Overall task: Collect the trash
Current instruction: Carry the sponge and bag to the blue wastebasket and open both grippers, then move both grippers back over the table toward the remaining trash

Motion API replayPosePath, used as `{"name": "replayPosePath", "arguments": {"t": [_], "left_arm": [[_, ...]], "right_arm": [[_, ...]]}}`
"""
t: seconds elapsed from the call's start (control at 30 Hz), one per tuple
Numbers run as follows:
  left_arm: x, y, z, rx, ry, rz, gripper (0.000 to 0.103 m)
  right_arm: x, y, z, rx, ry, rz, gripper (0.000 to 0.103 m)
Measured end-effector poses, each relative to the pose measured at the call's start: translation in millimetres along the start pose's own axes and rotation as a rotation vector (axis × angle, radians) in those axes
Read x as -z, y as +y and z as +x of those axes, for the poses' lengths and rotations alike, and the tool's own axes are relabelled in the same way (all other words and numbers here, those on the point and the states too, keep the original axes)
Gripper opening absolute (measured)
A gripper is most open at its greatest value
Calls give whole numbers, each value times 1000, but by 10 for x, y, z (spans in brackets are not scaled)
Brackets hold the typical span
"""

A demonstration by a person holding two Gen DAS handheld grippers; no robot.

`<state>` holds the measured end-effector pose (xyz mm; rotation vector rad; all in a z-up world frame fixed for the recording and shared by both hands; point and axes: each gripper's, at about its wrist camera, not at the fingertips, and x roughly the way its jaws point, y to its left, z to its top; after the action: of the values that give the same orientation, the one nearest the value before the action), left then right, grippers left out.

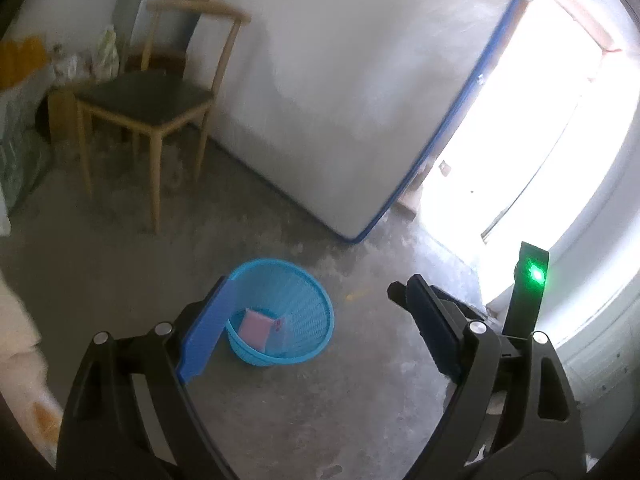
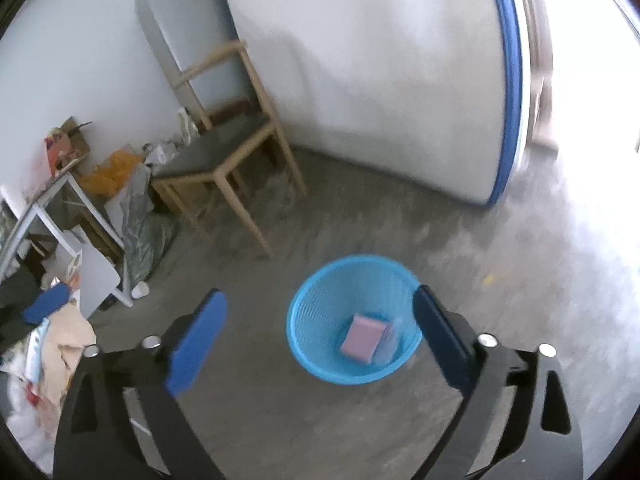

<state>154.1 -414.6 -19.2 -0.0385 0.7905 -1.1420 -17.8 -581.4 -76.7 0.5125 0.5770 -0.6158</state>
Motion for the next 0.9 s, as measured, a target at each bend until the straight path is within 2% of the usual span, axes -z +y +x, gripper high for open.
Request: {"name": "replayPosePath", "arguments": {"t": [0.13, 0.33, 0.6, 0.8, 0.9], "left_arm": [[169, -122, -628, 15, -90, 31, 83], [540, -102, -1473, -52, -189, 36, 83], [956, 255, -2465, -229, -278, 9, 83], [1159, 533, -3099, -375, -305, -31, 85], [1164, 684, -3408, -465, -281, -42, 87]], "right_arm": [[51, 298, -481, 18, -72, -75, 97], [180, 790, -905, -42, -43, -181, 96], [413, 1592, -1296, -253, -36, -273, 96], [562, 2232, -1362, -423, 38, -297, 96], [629, 2507, -1306, -495, 94, -315, 96]]}}
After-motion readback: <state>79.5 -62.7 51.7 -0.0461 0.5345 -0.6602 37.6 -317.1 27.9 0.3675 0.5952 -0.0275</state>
